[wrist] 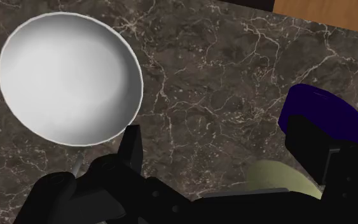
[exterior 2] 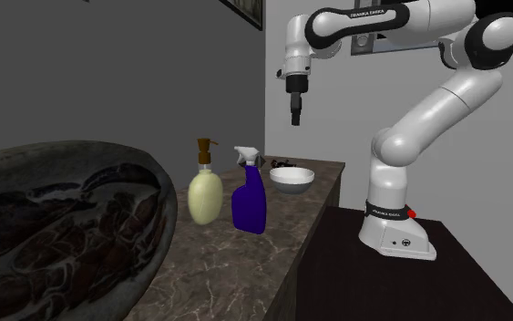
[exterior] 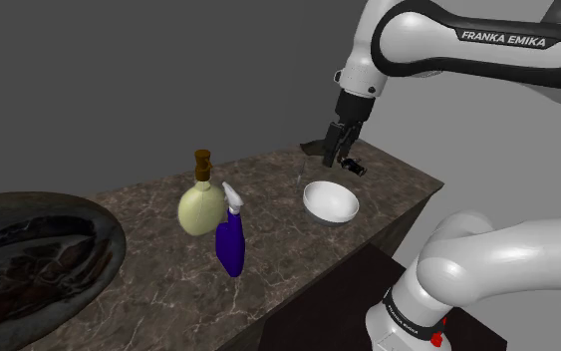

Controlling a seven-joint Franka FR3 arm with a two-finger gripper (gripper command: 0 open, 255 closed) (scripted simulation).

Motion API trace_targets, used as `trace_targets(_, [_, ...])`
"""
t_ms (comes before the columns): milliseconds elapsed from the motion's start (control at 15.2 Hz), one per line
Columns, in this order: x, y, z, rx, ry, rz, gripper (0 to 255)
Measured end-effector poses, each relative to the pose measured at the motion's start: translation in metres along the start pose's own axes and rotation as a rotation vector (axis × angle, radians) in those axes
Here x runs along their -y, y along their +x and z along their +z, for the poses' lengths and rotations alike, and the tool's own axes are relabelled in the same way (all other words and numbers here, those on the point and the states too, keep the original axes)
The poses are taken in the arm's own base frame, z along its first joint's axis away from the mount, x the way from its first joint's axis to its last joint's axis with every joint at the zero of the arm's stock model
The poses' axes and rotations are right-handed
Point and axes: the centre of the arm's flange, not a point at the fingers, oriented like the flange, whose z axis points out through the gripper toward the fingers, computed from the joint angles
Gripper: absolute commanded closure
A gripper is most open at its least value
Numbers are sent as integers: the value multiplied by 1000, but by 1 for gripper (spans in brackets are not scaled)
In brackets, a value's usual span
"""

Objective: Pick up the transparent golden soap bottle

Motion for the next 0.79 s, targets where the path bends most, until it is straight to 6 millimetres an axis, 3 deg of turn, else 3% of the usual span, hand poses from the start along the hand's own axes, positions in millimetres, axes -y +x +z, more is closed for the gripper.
trace_targets(264, [17, 20, 2, -6, -6, -9, 0])
trace_targets(792, [78, 103, 15, -29, -29, -44, 0])
